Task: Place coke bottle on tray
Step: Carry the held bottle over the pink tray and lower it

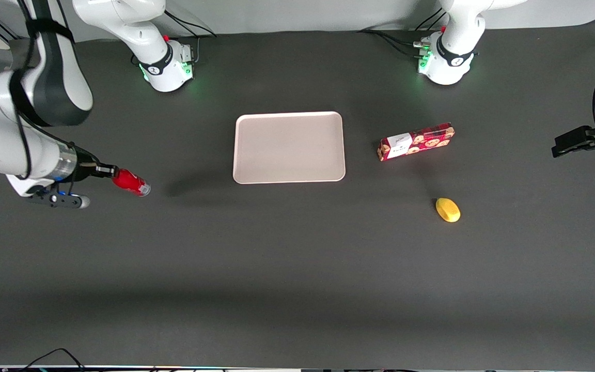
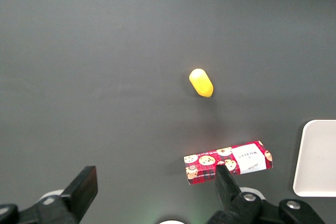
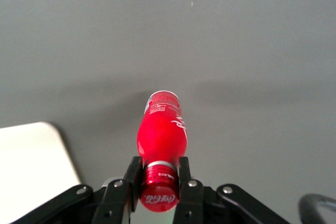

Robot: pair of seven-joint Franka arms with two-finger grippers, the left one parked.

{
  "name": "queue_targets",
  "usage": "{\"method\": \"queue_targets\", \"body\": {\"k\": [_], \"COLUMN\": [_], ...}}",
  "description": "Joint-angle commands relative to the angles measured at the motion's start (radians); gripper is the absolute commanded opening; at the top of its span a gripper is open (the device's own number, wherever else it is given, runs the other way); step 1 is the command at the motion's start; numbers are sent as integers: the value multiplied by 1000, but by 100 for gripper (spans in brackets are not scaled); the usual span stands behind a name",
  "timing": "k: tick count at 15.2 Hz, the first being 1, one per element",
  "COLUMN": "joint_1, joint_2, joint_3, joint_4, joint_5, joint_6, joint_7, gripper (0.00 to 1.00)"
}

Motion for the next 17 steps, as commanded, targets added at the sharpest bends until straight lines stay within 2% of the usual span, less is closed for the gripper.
{"method": "queue_targets", "body": {"k": [1, 3, 5, 9, 12, 17], "joint_1": [5, 5, 5, 5, 7, 10], "joint_2": [0, 2, 0, 11, 28, 29], "joint_3": [67, 107, 144, 283, 385, 524], "joint_4": [214, 303, 352, 359, 289, -12], "joint_5": [4, 40, 114, 210, 221, 206], "joint_6": [-245, -340, -390, -390, -286, 85], "joint_7": [95, 163, 268, 526, 650, 822], "gripper": [5, 4, 4, 4, 4, 4]}}
